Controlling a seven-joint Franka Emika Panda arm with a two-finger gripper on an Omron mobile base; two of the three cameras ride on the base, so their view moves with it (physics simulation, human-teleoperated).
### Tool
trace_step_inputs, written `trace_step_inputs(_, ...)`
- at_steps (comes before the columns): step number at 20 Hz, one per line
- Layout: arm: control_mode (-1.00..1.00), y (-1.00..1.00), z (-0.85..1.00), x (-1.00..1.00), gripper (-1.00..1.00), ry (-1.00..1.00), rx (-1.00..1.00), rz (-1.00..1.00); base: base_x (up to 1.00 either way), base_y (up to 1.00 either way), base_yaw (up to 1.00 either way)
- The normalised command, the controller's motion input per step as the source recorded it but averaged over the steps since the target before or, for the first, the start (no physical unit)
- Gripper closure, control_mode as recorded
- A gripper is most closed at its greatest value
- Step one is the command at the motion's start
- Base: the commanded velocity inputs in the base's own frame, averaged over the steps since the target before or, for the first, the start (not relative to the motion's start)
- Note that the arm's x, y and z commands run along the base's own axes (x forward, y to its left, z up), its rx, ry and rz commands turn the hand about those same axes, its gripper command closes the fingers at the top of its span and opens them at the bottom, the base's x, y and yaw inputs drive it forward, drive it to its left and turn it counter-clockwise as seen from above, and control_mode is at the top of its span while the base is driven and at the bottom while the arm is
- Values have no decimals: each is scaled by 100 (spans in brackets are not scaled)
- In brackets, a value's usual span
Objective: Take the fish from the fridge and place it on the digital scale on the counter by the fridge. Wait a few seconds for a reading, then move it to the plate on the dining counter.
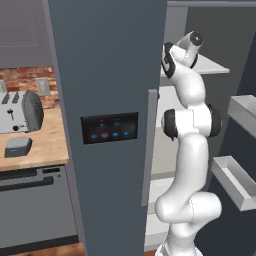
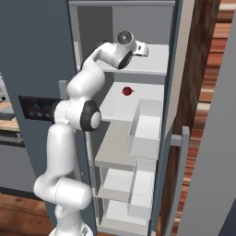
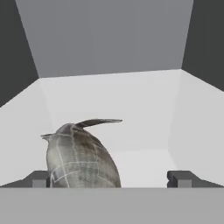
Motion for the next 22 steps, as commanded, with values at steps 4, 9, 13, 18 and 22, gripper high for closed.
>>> trace_step_inputs(4,-100,5,-51,31,100,16,2,0,0,0,0)
trace_step_inputs(9,-100,12,-62,23,100,19,2,0,0,0,0)
trace_step_inputs(13,-100,10,-62,1,100,10,1,0,0,0,0)
trace_step_inputs(18,-100,4,-35,-45,100,-5,2,0,0,0,0)
trace_step_inputs(22,-100,0,-17,-97,100,-21,2,0,0,0,0)
